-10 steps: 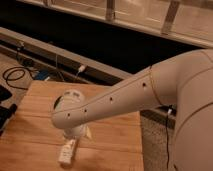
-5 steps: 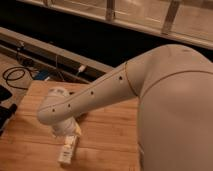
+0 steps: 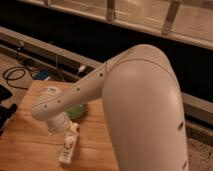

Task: Place the bottle in the ceramic bowl

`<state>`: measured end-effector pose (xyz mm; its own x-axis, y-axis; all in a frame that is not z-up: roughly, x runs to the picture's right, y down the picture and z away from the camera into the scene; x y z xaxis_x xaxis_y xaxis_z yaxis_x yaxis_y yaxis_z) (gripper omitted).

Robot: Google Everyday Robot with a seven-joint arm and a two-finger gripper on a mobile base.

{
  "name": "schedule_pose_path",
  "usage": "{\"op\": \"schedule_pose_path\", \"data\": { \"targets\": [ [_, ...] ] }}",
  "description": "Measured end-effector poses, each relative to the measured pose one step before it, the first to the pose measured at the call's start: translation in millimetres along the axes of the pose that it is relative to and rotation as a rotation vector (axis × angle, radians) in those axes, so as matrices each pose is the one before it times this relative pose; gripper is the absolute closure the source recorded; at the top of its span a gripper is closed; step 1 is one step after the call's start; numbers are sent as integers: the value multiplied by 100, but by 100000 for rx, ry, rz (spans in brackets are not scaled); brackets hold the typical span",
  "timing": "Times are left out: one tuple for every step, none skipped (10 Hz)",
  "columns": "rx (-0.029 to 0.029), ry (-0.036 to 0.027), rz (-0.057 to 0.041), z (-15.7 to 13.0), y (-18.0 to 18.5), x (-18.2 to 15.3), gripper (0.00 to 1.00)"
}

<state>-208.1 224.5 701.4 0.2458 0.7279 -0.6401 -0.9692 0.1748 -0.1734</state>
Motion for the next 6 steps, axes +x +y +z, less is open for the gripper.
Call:
{"op": "schedule_pose_path", "data": {
  "targets": [
    [241,37,294,1,-208,-30,35],
    [-168,-12,-336,3,200,36,35],
    [-3,3,-21,13,4,3,35],
    [-29,126,3,-16,5,31,35],
    [-1330,1092,1265,308,-160,-115,35],
    [356,1016,2256,496,-1000,-532,35]
  ]
}}
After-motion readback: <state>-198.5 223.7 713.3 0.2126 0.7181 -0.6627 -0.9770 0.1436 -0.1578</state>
